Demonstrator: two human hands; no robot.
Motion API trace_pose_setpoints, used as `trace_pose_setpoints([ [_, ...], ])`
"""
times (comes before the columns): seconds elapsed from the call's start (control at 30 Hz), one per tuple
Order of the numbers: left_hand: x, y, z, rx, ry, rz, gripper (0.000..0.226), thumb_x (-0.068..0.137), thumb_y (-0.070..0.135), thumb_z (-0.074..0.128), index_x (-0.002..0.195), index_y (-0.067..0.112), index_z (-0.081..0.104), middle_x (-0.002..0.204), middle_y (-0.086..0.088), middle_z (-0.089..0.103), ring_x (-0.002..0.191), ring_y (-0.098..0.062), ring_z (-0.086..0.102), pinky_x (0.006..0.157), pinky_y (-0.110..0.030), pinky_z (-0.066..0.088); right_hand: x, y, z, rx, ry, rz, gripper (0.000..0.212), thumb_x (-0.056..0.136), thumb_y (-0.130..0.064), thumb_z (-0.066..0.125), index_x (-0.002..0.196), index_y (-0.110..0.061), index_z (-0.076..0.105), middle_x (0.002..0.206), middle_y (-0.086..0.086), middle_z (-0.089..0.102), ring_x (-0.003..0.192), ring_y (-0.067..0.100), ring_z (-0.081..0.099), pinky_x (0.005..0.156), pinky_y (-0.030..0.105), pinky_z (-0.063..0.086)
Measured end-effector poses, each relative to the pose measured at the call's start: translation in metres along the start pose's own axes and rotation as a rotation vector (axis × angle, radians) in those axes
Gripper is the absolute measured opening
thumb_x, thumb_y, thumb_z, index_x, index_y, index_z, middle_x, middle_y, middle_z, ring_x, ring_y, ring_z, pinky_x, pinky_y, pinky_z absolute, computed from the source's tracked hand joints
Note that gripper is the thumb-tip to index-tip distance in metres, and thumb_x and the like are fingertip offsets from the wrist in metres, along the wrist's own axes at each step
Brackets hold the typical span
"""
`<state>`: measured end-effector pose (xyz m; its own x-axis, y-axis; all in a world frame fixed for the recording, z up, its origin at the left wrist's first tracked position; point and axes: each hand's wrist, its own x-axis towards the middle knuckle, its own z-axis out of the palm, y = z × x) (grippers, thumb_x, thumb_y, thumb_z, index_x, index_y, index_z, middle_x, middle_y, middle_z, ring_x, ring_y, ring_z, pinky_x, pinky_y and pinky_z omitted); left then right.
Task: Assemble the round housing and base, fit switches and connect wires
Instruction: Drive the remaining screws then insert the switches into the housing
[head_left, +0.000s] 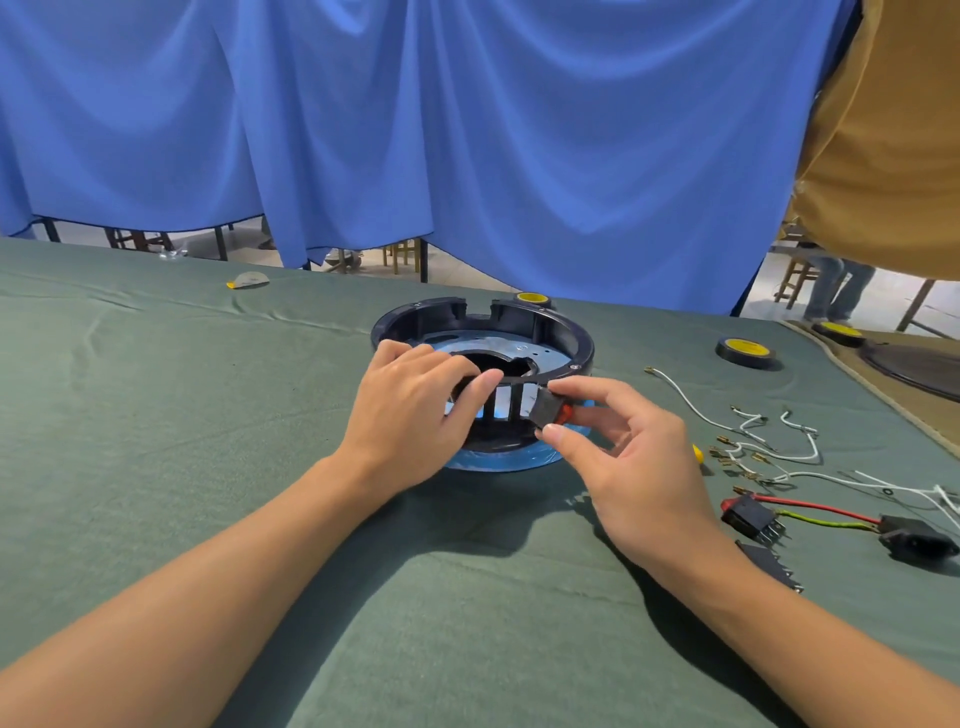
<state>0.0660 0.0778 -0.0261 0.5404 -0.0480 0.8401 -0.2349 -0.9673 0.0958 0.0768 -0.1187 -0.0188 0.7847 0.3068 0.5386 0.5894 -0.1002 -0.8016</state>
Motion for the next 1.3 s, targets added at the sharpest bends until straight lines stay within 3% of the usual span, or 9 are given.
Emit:
trace_pose_setpoints([
  [0.2, -0.001, 0.010, 0.004, 0.006, 0.030, 0.013, 0.045, 0.098, 0.039, 0.046, 0.075, 0.011, 0.073, 0.060, 0.002, 0.066, 0.057, -0.021, 0.060, 0.070, -0.037, 0.042, -0.003, 0.003, 0.004, -0.222, 0.068, -0.147, 0.032, 0.081, -0.002, 0.073, 0.109, -0.017, 0.070, 0.099, -0.006, 0.069, 0.093, 0.002, 0.064, 0.071, 0.006, 0.049],
  [0.53, 0.000, 0.011, 0.003, -0.027, 0.038, -0.011, 0.045, 0.098, 0.039, 0.047, 0.077, 0.011, 0.075, 0.061, 0.000, 0.067, 0.057, -0.022, 0.061, 0.069, -0.037, 0.042, -0.002, 0.002, 0.004, -0.374, 0.113, -0.201, 0.031, 0.077, -0.002, 0.076, 0.105, -0.014, 0.071, 0.093, -0.007, 0.068, 0.086, 0.003, 0.065, 0.081, 0.009, 0.049],
  [0.73, -0.001, 0.018, 0.003, -0.037, 0.049, -0.010, 0.042, 0.097, 0.036, 0.048, 0.077, 0.010, 0.075, 0.063, 0.000, 0.068, 0.058, -0.022, 0.061, 0.068, -0.040, 0.044, 0.001, 0.001, 0.004, -0.368, 0.129, -0.167, 0.028, 0.075, -0.007, 0.080, 0.101, -0.014, 0.073, 0.085, -0.003, 0.070, 0.079, 0.003, 0.064, 0.074, 0.013, 0.052],
  [1.0, 0.000, 0.031, 0.003, -0.046, 0.007, 0.038, 0.038, 0.097, 0.042, 0.050, 0.101, 0.015, 0.077, 0.082, 0.001, 0.072, 0.077, -0.023, 0.064, 0.072, -0.036, 0.039, 0.002, 0.002, 0.004, -0.407, 0.110, -0.226, 0.023, 0.083, -0.008, 0.072, 0.105, -0.014, 0.075, 0.088, -0.002, 0.072, 0.081, 0.006, 0.062, 0.070, 0.017, 0.051],
  [1.17, 0.002, 0.035, 0.003, -0.086, 0.010, -0.006, 0.045, 0.094, 0.050, 0.049, 0.098, 0.016, 0.077, 0.077, 0.001, 0.071, 0.074, -0.022, 0.063, 0.075, -0.035, 0.037, 0.005, 0.005, 0.001, -0.470, 0.105, -0.280, 0.024, 0.086, -0.009, 0.070, 0.109, -0.014, 0.074, 0.092, -0.004, 0.072, 0.083, 0.004, 0.058, 0.072, 0.013, 0.047],
  [1.3, 0.002, 0.039, 0.005, -0.078, 0.028, -0.052, 0.035, 0.092, 0.045, 0.059, 0.093, 0.015, 0.077, 0.076, 0.002, 0.071, 0.073, -0.021, 0.063, 0.076, -0.033, 0.034, 0.008, 0.008, 0.001, -0.420, 0.154, -0.184, 0.030, 0.085, -0.008, 0.071, 0.114, -0.015, 0.066, 0.081, -0.013, 0.067, 0.084, 0.001, 0.061, 0.075, 0.015, 0.048],
])
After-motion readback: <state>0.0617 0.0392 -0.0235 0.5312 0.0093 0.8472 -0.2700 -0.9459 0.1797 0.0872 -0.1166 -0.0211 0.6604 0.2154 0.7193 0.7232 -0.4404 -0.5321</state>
